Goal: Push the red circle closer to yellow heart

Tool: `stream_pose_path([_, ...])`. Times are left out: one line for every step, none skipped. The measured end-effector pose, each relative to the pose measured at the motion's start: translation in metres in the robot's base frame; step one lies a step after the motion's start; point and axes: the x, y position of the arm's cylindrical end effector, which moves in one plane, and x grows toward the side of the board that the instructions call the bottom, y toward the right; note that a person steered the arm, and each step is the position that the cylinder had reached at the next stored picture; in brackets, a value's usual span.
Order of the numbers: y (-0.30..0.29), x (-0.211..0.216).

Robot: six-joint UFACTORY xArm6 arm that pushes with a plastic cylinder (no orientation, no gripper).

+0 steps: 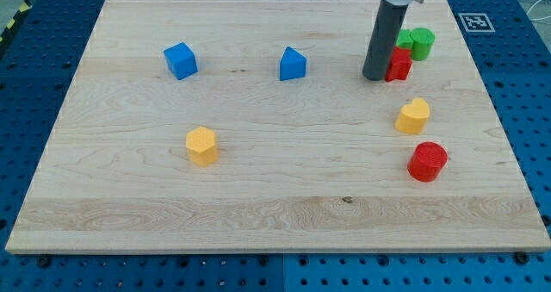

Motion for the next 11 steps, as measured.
stream_pose_path([-0.014, 0.041])
stream_pose_path([-0.04, 0.084])
stream_pose_path([-0.054, 0.124])
stream_pose_path([-0.049, 0.188])
stream_pose_path([-0.029, 0.203])
stream_pose_path([-0.003, 0.203])
stream_pose_path([0.019, 0.194])
stream_pose_path([0.036, 0.173])
stream_pose_path([0.063, 0.15])
stream_pose_path([0.09, 0.14])
stream_pose_path([0.102, 0.125])
